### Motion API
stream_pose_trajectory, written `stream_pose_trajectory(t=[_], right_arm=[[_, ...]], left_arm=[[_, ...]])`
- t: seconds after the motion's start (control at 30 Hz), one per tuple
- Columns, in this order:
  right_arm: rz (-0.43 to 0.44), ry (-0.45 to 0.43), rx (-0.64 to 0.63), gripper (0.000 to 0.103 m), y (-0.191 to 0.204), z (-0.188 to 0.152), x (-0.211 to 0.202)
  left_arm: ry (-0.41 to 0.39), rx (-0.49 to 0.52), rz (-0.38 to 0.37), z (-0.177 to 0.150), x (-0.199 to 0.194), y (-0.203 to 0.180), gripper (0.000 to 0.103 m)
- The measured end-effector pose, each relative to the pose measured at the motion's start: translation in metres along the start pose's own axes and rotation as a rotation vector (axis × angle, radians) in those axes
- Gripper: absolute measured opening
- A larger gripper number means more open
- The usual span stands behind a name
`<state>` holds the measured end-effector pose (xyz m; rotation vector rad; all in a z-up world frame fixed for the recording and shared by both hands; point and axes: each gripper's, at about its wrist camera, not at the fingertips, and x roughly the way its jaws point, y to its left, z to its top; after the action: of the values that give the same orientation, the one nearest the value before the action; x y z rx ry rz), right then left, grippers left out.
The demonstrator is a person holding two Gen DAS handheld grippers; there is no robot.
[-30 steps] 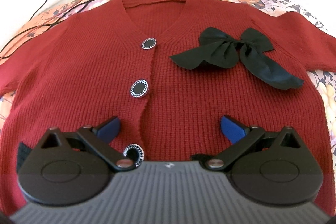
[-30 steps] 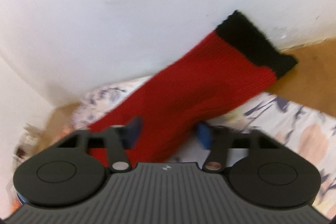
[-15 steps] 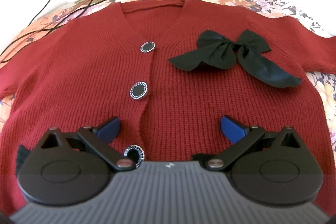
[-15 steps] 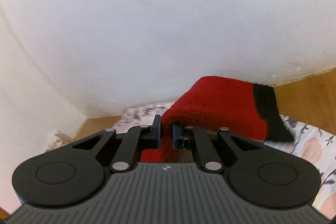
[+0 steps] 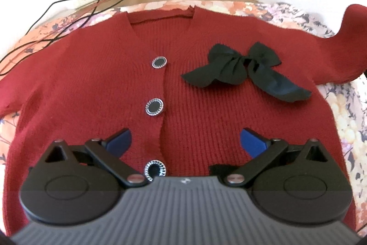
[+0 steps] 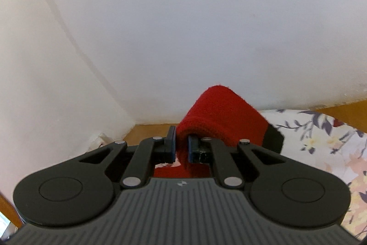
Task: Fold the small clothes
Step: 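Close the right gripper on the sleeve cuff and lift it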
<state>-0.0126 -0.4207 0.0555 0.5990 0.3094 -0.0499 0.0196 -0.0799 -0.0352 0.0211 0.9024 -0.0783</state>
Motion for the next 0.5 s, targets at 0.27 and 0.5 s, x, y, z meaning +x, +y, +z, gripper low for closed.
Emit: stream_pose_trajectory(t=[0.27,0.5], right_arm=[[0.031,0.039,-0.031,0.01,0.03,-0.021,-0.003],[0.054,0.042,-0.05,0.01,0.055,-0.035,0.003]], left_arm=[[-0.016,-0.009,0.012,0.001,-0.009,0.021,0.103],[-0.015,-0.013,0.005,0.0,-0.014,0.039,0.103]])
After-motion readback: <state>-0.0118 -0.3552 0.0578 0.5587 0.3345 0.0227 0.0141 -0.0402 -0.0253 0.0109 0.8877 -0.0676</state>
